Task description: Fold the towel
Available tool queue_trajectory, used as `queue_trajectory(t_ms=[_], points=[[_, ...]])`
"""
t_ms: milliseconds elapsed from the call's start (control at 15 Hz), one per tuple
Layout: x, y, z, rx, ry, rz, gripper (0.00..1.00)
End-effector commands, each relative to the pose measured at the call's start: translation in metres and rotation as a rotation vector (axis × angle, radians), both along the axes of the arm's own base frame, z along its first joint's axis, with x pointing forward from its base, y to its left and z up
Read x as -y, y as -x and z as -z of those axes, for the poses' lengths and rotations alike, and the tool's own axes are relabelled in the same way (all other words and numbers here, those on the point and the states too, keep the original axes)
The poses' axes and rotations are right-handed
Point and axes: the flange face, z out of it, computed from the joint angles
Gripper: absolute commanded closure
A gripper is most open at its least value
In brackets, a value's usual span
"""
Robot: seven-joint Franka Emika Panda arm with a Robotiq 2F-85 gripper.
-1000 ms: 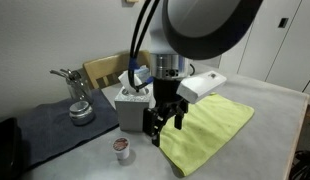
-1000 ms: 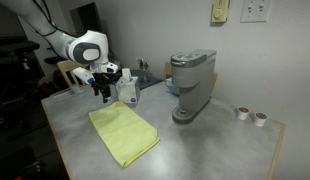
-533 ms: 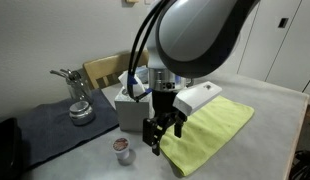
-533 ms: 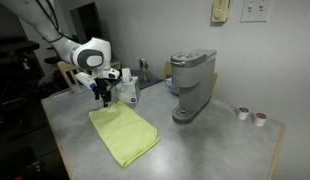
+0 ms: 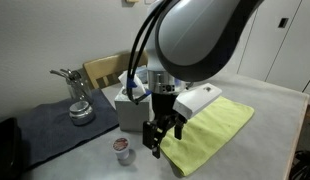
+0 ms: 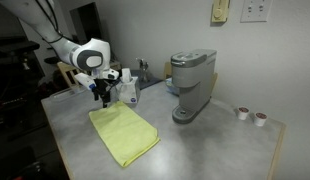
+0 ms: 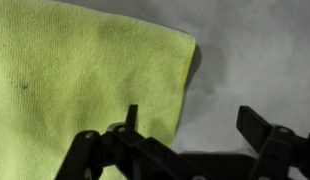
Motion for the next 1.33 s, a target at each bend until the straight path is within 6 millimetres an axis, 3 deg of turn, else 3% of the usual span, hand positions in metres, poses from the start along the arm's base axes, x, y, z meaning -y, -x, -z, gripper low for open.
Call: queue_trajectory(t_ms=[0, 467, 1267], points=[[0.004, -0.002, 0.014, -0.021, 0.031, -0.003, 0.0], [0.014, -0.002, 0.029, -0.039, 0.079, -0.012, 0.0], [-0.005, -0.002, 0.017, -0.003, 0.05, -0.035, 0.0]])
